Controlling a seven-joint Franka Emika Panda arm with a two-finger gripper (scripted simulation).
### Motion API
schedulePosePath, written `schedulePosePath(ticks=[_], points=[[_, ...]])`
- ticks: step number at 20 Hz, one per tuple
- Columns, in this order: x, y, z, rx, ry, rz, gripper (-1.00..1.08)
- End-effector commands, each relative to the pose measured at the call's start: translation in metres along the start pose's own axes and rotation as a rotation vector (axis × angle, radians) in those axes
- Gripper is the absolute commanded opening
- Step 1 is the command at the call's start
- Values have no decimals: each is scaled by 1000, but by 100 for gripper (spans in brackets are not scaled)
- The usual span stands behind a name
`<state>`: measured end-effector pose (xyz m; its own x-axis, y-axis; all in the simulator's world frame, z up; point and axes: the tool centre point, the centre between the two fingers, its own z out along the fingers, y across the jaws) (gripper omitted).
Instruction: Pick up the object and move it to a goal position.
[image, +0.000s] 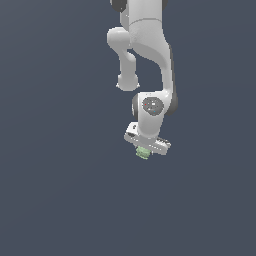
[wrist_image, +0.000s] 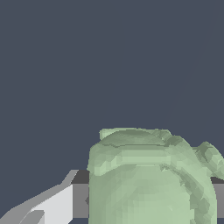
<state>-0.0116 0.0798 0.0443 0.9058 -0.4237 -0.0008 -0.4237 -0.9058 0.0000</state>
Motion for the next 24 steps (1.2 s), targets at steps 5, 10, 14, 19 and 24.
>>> schedulePosePath(ticks=[5, 10, 14, 19, 24], points=[[7, -21, -16, 1, 1, -1, -100], [16, -47, -34, 0, 1, 0, -100], [24, -71, -52, 0, 1, 0, -100], [35, -100, -73, 0, 1, 0, -100], [45, -125, -91, 0, 1, 0, -100]])
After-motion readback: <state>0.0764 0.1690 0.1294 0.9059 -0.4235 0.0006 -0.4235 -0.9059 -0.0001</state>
